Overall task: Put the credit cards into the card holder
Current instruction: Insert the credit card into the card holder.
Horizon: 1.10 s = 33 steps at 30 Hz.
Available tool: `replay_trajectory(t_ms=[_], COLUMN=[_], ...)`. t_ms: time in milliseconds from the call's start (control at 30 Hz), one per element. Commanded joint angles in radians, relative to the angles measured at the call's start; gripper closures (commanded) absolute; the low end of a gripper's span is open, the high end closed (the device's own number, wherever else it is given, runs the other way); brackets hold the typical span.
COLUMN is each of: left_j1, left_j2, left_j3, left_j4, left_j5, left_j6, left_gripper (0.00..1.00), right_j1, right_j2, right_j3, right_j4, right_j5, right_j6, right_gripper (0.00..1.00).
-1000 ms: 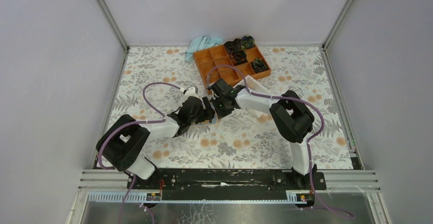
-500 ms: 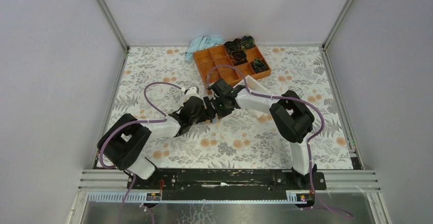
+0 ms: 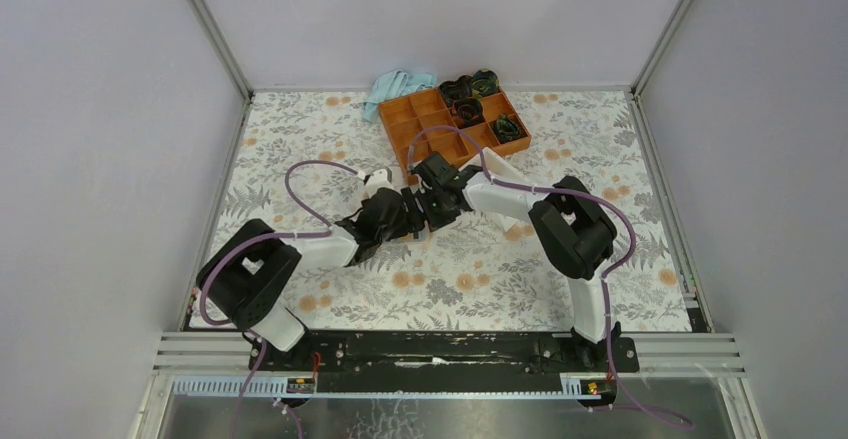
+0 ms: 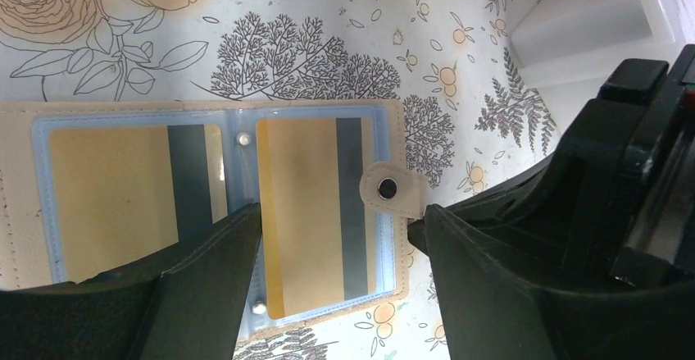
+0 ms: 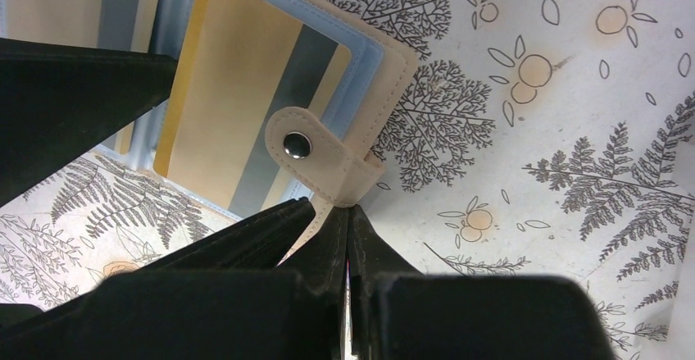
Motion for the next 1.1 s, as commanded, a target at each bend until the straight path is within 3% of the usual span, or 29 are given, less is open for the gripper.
replay_trajectory(t_ms=[0, 533, 1067], left_j1=[-0.053, -0.057, -0.067], left_j2=[0.026, -0.086, 0.028], left_j3=[0.059, 0.014, 0.029], left_j4=[0.04, -0.03, 0.038], left_j5=[0.043, 0.004, 0.049], left_j6=[0.003, 0.016, -0.008], left_gripper=[0.2, 0.2, 0.2], right_j1=[0.025, 0.023, 0.022], right_j2=[0.029, 0.028, 0.025], right_j3=[-0.006, -0.03, -0.027], right_j4=[-0.008, 0.001, 0.004], right_j5=[-0.025, -0.004, -0.014], right_j6=[-0.028, -0.024, -0.021], right_gripper=[1.0, 1.0, 1.0])
